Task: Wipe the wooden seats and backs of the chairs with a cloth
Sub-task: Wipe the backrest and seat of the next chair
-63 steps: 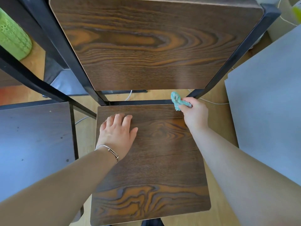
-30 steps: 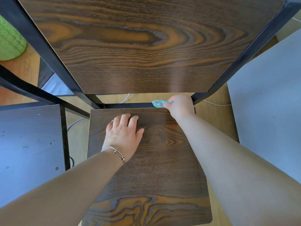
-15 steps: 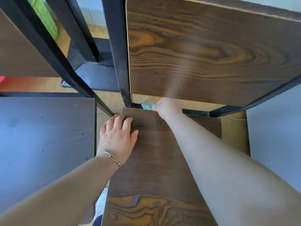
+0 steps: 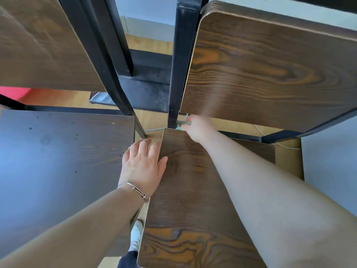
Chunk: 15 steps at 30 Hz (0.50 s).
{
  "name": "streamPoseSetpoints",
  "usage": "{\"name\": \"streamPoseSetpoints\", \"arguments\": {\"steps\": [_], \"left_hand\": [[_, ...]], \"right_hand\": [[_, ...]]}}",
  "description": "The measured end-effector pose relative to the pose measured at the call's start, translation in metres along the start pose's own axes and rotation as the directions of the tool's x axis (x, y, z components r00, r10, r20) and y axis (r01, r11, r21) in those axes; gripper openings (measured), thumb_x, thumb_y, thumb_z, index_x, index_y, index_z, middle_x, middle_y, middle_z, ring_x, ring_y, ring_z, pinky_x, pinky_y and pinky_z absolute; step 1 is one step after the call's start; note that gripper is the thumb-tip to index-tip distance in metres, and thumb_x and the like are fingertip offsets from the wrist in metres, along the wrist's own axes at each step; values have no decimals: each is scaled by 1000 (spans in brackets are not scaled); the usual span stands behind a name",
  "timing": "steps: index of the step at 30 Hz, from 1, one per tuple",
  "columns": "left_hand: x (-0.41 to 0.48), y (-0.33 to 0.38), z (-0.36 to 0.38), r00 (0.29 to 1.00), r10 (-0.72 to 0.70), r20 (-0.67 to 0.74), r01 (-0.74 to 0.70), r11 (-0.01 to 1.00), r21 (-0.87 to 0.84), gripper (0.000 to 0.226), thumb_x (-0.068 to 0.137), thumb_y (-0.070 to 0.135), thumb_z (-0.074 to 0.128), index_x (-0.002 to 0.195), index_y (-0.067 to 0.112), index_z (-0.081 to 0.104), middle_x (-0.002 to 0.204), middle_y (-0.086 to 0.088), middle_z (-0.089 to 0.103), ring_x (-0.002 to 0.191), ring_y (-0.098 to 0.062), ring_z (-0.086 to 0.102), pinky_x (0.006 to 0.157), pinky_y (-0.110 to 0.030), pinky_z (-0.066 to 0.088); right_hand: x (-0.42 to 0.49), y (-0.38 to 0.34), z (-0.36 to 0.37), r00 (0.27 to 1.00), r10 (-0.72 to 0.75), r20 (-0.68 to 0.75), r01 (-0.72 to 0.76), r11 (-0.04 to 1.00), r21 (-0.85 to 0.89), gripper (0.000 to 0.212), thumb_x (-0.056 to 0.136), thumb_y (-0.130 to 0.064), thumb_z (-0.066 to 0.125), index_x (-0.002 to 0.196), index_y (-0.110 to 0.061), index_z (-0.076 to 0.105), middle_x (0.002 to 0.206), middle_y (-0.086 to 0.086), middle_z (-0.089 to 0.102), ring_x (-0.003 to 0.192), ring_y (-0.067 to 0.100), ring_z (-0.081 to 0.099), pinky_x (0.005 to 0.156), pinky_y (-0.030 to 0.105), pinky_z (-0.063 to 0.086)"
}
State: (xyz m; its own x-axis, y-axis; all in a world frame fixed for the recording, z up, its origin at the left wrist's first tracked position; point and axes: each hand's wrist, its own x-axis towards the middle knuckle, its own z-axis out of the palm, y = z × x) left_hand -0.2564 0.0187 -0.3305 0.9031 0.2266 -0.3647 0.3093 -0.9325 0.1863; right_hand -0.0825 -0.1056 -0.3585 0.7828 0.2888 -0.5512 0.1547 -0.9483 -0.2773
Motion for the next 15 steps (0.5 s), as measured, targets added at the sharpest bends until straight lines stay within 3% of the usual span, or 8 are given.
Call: {"name": "streamPoseSetpoints", "arguments": {"steps": [5, 10, 15], "left_hand": [[-4, -2, -2, 1000, 16, 21, -16, 1000, 20, 53, 96, 50, 29, 141, 25, 39, 144, -5, 41, 134, -31, 31, 109, -47, 31], [-10, 3, -1, 999, 39, 19, -39, 999, 28, 53, 97, 51, 29, 142, 26, 38, 144, -3, 40, 133, -29, 30, 108, -46, 30], [-23, -4, -2, 998, 54, 38, -55, 998, 24, 53, 95, 51, 29, 140, 24, 41, 143, -4, 40, 134, -29, 29, 108, -46, 30]], "right_hand": [[-31, 26, 18, 950, -180, -254, 191, 981, 20, 21, 94, -27, 62, 100, -8, 69, 105, 5, 59, 95, 24, 53, 71, 29, 38], [-77, 37, 50, 940, -144, -309, 142, 989, -29, 21, 94, -30, 63, 110, -17, 68, 108, 0, 62, 100, 16, 54, 80, 29, 54], [-120, 40, 79, 948, -126, -292, 136, 991, 12, 16, 92, -25, 66, 88, -9, 66, 92, 4, 58, 89, 26, 54, 65, 29, 39]]}}
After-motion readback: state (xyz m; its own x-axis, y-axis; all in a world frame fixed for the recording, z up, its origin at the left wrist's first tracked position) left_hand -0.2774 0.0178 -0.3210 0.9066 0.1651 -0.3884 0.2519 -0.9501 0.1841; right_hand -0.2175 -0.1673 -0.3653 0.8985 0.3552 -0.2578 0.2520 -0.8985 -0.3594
